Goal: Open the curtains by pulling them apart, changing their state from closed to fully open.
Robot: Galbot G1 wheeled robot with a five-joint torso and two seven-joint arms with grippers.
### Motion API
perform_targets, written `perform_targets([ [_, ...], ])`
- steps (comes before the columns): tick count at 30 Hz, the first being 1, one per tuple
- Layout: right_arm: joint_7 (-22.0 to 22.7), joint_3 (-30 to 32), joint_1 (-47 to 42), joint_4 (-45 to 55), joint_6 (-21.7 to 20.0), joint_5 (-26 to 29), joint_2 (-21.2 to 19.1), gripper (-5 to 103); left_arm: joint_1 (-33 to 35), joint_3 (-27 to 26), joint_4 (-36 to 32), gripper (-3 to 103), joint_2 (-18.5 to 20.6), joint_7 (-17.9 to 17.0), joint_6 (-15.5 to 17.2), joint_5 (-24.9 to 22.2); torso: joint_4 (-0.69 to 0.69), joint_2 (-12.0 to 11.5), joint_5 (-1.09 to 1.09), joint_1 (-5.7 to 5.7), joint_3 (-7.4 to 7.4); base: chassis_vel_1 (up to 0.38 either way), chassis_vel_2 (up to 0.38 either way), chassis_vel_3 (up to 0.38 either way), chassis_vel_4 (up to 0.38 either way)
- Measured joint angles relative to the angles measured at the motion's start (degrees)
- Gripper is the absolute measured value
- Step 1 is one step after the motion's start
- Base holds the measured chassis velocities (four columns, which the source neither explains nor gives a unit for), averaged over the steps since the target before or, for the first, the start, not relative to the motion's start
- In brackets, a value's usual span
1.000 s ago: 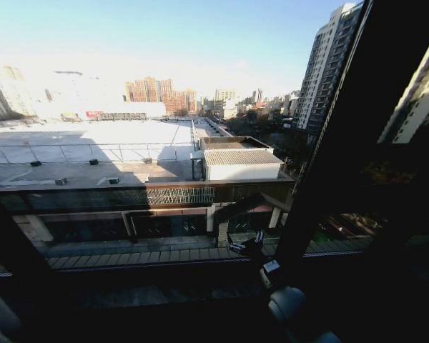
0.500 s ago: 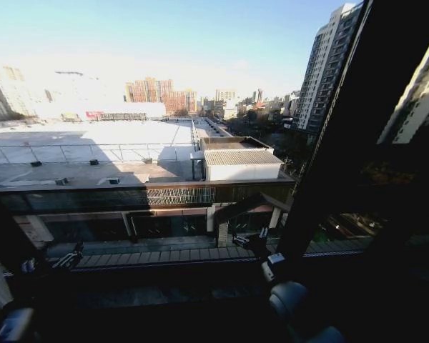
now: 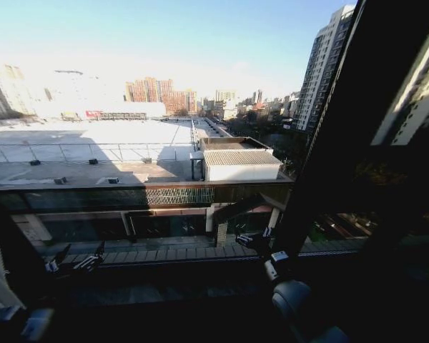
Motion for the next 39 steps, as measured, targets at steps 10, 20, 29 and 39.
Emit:
perform_targets([
  [10, 0.03, -0.06, -0.05, 0.41, -0.23, -0.14, -0.10, 100, 0.08, -0.65, 0.27, 100, -0.21, -0.13, -0.55, 0.05, 0.00, -0.01, 0.01, 0.00, 0.00, -0.214, -0.310, 0.220, 0.323],
  [20, 0.25, 0.28, -0.19, 0.53, -0.25, -0.14, -0.07, 100, -0.21, -0.54, 0.29, 100, -0.12, -0.18, -0.76, 0.16, 0.00, -0.01, 0.01, 0.00, 0.00, -0.295, -0.395, 0.302, 0.410],
  [29, 1.14, 0.05, -0.33, 0.63, -0.25, 0.00, -0.14, 100, -0.18, -0.51, 0.46, 100, -0.52, -0.21, -0.76, 0.17, 0.01, -0.01, 0.02, -0.01, 0.00, -0.241, -0.432, 0.242, 0.451],
  [39, 1.25, -0.14, -0.38, 0.59, -0.28, 0.05, -0.01, 100, -0.27, -0.54, 0.81, 100, -0.40, -0.25, -0.92, 0.20, 0.00, 0.00, -0.01, 0.00, 0.00, -0.106, -0.389, 0.103, 0.389],
])
